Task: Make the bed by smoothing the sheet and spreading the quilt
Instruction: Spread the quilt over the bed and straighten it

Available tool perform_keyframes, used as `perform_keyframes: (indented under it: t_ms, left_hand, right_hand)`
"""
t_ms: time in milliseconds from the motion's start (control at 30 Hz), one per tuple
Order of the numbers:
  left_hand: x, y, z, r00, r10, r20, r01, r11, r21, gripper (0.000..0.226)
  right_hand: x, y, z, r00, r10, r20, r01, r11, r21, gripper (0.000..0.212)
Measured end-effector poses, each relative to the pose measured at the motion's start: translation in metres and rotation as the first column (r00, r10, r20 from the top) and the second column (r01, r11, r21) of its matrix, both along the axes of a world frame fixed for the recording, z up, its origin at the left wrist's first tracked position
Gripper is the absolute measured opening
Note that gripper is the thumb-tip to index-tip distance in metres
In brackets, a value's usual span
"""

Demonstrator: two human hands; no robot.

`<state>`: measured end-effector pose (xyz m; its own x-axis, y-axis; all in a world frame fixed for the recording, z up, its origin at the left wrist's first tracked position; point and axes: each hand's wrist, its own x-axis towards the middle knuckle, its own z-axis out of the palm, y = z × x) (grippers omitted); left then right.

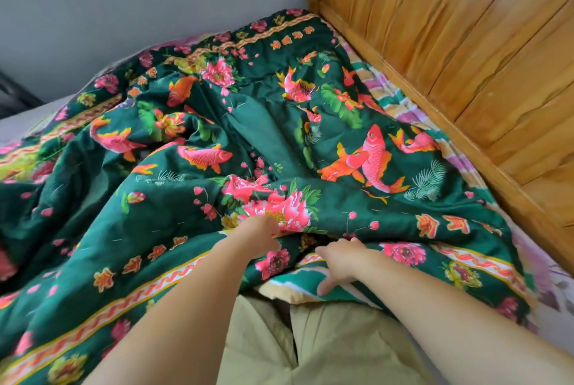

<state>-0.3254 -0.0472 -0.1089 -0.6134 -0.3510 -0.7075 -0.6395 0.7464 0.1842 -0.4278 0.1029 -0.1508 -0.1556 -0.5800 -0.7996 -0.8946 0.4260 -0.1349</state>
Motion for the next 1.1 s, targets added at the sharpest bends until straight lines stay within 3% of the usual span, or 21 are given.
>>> perform_keyframes:
  t_ms: [133, 200, 300, 367, 467, 567, 633, 700, 833, 933, 1100]
  left_hand:
    - [0.007, 0.005, 0.000, 0.997, 0.063, -0.036, -0.061, 0.998, 0.034, 0.049]
    - [0.010, 0.011, 0.000, 0.998, 0.057, -0.034, -0.055, 0.997, 0.053, 0.054]
    - [0.016, 0.020, -0.002, 0.999, 0.029, 0.015, -0.030, 0.997, 0.069, 0.077]
    - [0.019, 0.026, -0.005, 0.999, -0.020, 0.044, 0.020, 1.000, 0.019, 0.092]
    - [0.021, 0.034, -0.003, 0.999, 0.038, 0.012, -0.038, 0.998, -0.045, 0.104]
    - [0.025, 0.038, 0.009, 0.978, 0.157, -0.140, -0.171, 0.980, -0.097, 0.097]
    - [0.024, 0.039, 0.025, 0.929, 0.214, -0.303, -0.257, 0.960, -0.108, 0.070]
    - [0.022, 0.040, 0.048, 0.891, 0.240, -0.385, -0.294, 0.952, -0.085, 0.048]
    - [0.015, 0.042, 0.100, 0.827, 0.301, -0.474, -0.313, 0.948, 0.056, 0.049]
    - [0.007, 0.055, 0.140, 0.793, 0.286, -0.538, -0.252, 0.958, 0.139, 0.026]
    - [-0.001, 0.092, 0.176, 0.838, 0.295, -0.458, -0.153, 0.934, 0.322, 0.027]
  right_hand:
    - [0.014, -0.007, 0.000, 0.987, 0.123, -0.100, -0.130, 0.989, -0.071, 0.035]
    - [0.018, -0.007, 0.004, 0.979, 0.129, -0.158, -0.150, 0.980, -0.133, 0.029]
    - [0.001, -0.003, 0.026, 0.992, -0.055, -0.110, 0.023, 0.961, -0.274, 0.033]
    - [-0.023, 0.003, 0.054, 0.979, -0.204, -0.030, 0.175, 0.902, -0.395, 0.026]
    - [-0.055, 0.013, 0.106, 0.950, -0.304, 0.068, 0.292, 0.793, -0.536, 0.026]
    - [-0.071, 0.024, 0.152, 0.918, -0.340, 0.202, 0.387, 0.663, -0.641, 0.029]
    - [-0.077, 0.030, 0.175, 0.891, -0.356, 0.282, 0.446, 0.570, -0.690, 0.026]
    - [-0.084, 0.035, 0.189, 0.868, -0.374, 0.326, 0.488, 0.521, -0.700, 0.026]
    - [-0.108, 0.050, 0.196, 0.787, -0.439, 0.434, 0.607, 0.423, -0.672, 0.034]
    - [-0.117, 0.076, 0.208, 0.662, -0.488, 0.569, 0.745, 0.340, -0.574, 0.038]
    - [-0.120, 0.139, 0.226, 0.466, -0.573, 0.674, 0.885, 0.298, -0.358, 0.044]
